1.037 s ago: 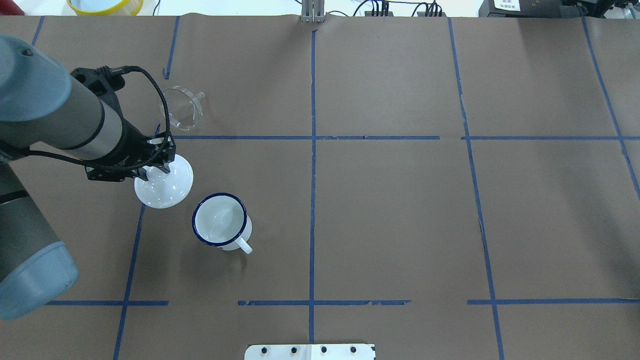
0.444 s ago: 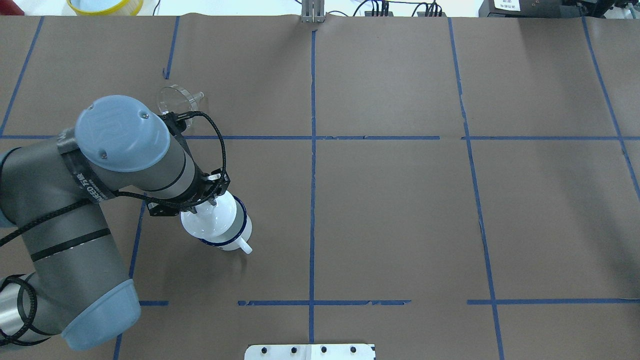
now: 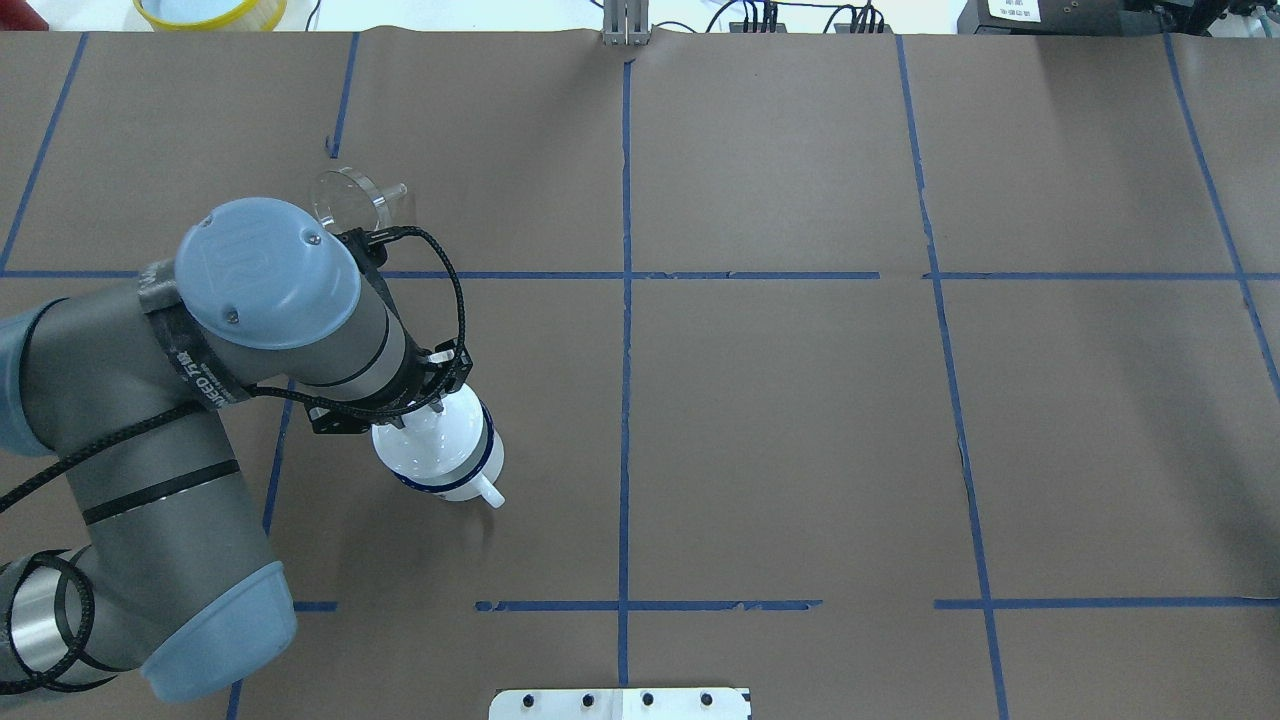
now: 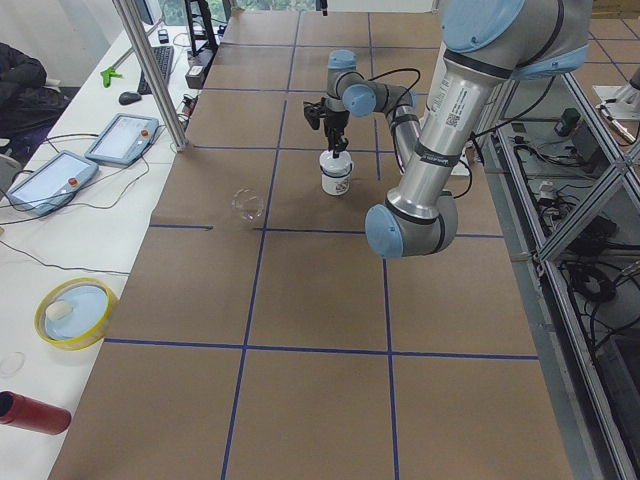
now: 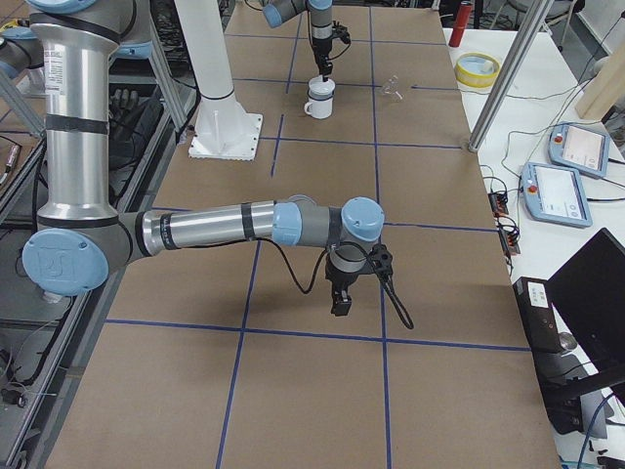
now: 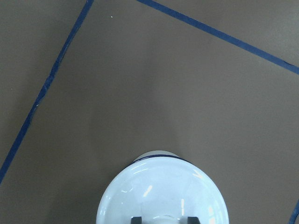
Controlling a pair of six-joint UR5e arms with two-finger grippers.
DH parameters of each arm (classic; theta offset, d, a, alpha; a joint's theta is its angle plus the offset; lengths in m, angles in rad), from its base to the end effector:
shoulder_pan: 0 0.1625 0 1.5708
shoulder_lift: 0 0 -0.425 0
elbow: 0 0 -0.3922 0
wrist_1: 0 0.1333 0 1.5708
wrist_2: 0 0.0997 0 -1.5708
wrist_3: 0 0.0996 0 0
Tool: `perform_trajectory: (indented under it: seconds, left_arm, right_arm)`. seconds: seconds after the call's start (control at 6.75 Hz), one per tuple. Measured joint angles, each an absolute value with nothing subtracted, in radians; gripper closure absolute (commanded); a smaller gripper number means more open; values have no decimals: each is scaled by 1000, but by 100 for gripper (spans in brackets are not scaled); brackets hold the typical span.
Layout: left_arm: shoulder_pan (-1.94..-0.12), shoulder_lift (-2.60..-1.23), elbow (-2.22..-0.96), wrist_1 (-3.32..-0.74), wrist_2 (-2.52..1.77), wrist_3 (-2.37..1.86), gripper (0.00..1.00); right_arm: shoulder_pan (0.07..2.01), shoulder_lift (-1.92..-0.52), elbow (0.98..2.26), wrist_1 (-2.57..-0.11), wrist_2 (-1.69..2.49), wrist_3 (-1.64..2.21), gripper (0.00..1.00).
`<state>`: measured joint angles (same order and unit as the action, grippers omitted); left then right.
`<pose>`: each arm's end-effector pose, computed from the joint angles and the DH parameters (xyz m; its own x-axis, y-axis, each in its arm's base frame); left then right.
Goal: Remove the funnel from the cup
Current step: 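Lower the white lid onto the mug opening with the left gripper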
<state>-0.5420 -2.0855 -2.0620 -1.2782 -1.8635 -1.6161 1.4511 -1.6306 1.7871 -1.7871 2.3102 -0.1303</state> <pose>0.4232 -0.3769 0.2080 0.6321 -0.4312 -0.6438 0.3612 0.8990 -0.2476 0.0111 -0.4618 0.6050 0.7166 -0.1766 0.6747 0.2141 0.9764 0.0281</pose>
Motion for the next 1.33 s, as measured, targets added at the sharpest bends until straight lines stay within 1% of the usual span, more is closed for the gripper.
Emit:
perform_trajectory:
  seconds: [0.44, 0.59, 0.74, 1.33]
  left_arm:
    - [-542, -2087, -2050, -1282, -1863, -1608, 100]
    - [-541, -2089, -2049, -1282, -1864, -1606, 95]
    - [-540, -2091, -2048, -1283, -1864, -1605, 1]
    - [-540, -2091, -2037, -1304, -1862, -1601, 0]
  right_arm:
    - [1451, -1631, 1787, -1787, 2310, -130, 0]
    - [1451, -1631, 1787, -1787, 2310, -130, 0]
    - [1451, -1631, 1787, -1787, 2310, -130, 0]
    - [1451, -1630, 1787, -1787, 2310, -130, 0]
